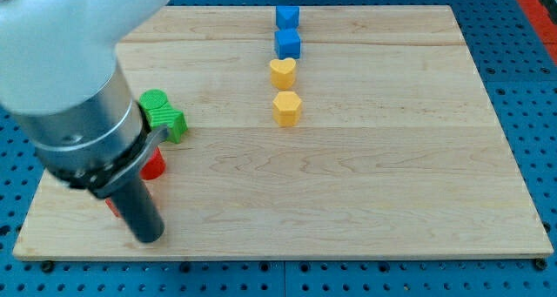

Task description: Push both the red and green blocks close together

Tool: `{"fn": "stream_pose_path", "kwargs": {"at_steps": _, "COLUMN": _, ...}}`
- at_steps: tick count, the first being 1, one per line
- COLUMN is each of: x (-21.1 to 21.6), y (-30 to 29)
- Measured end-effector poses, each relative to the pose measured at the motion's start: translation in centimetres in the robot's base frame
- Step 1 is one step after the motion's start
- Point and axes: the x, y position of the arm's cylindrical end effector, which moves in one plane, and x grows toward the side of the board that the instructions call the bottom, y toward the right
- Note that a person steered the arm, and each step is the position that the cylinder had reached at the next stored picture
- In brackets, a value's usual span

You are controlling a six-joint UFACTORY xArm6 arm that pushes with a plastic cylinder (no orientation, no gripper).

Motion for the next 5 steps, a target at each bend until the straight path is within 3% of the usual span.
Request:
{"fn": "stream_pose_path", "kwargs": {"at_steps": 1, "x": 0.4, "y": -2.3}}
{"fn": "stream_pose_path", "kwargs": {"at_steps": 3, "x": -6.3, "y": -3.4}}
{"fn": "stream_pose_path", "kwargs": {"at_steps": 5, "x": -9.9, "y": -3.7}}
